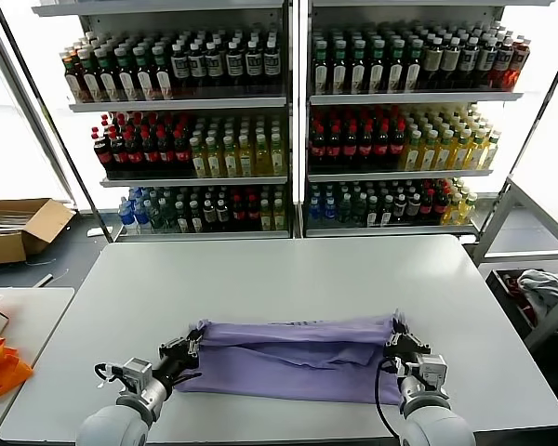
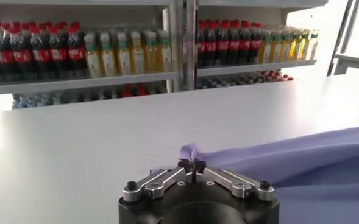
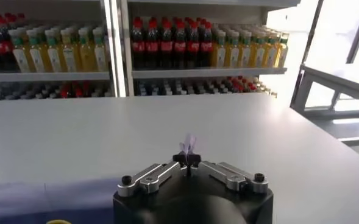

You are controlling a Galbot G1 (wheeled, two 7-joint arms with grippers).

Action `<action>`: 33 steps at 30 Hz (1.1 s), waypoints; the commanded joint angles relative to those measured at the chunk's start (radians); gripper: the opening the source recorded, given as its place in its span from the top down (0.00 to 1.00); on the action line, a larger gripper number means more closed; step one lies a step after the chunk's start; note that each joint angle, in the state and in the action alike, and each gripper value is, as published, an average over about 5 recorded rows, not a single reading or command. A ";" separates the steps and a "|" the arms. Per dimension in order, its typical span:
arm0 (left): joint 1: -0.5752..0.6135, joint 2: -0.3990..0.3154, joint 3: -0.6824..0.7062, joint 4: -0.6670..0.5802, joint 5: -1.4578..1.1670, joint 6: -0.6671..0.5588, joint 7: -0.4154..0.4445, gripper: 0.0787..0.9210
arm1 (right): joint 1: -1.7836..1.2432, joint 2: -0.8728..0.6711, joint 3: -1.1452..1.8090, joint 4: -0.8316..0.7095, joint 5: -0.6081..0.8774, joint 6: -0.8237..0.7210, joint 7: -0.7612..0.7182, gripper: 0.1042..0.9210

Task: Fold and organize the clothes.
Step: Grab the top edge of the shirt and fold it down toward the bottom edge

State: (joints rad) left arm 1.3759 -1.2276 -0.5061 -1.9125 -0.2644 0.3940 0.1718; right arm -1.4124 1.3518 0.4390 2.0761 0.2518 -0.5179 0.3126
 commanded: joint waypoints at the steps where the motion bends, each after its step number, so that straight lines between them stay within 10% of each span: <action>1: 0.033 -0.006 -0.006 -0.002 0.020 -0.005 0.003 0.99 | -0.075 0.004 -0.007 0.006 -0.015 0.020 0.003 0.99; 15: 0.016 -0.036 0.015 -0.007 0.108 -0.046 -0.016 0.90 | -0.080 0.018 -0.024 -0.030 -0.105 0.031 -0.005 0.96; 33: 0.077 -0.123 0.046 -0.188 0.179 0.003 -0.110 0.28 | -0.124 -0.020 0.137 0.199 -0.037 0.060 0.023 0.34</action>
State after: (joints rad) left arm 1.4351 -1.3228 -0.4643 -2.0390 -0.1107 0.3797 0.0945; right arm -1.5234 1.3413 0.4983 2.1587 0.1847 -0.4671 0.3247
